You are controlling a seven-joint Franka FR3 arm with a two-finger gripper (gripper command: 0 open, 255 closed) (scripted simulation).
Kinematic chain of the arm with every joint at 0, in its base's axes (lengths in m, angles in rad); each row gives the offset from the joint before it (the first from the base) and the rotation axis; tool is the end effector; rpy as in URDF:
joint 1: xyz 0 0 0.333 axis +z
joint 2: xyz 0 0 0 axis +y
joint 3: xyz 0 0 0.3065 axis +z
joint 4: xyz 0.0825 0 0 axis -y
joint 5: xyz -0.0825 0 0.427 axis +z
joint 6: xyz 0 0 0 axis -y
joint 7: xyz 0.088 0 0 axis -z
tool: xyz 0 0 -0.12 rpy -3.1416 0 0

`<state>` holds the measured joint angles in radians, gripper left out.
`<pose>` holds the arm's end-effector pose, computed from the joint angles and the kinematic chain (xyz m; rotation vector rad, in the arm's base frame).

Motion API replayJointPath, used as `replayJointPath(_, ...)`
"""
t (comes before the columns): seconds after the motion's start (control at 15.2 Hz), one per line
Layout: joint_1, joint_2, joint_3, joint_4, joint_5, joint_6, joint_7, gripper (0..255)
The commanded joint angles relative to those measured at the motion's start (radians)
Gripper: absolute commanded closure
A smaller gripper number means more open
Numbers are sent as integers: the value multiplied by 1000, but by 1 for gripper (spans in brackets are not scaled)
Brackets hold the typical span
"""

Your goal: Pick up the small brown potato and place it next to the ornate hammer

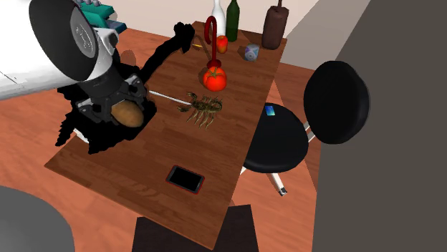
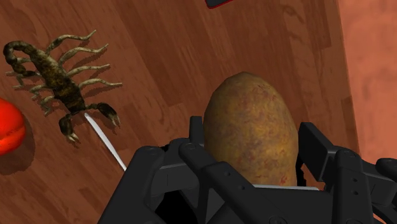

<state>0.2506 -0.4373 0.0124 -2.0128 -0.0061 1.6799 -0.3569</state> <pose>0.4560 0.1231 0.6159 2.9726 0.9512 0.1620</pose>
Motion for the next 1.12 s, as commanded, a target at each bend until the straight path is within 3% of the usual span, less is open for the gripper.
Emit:
replayJointPath(0.0,0,-9,-1,-35,0,27,-1,255)
replayJointPath(1.06,0,-28,0,-267,0,240,1,255)
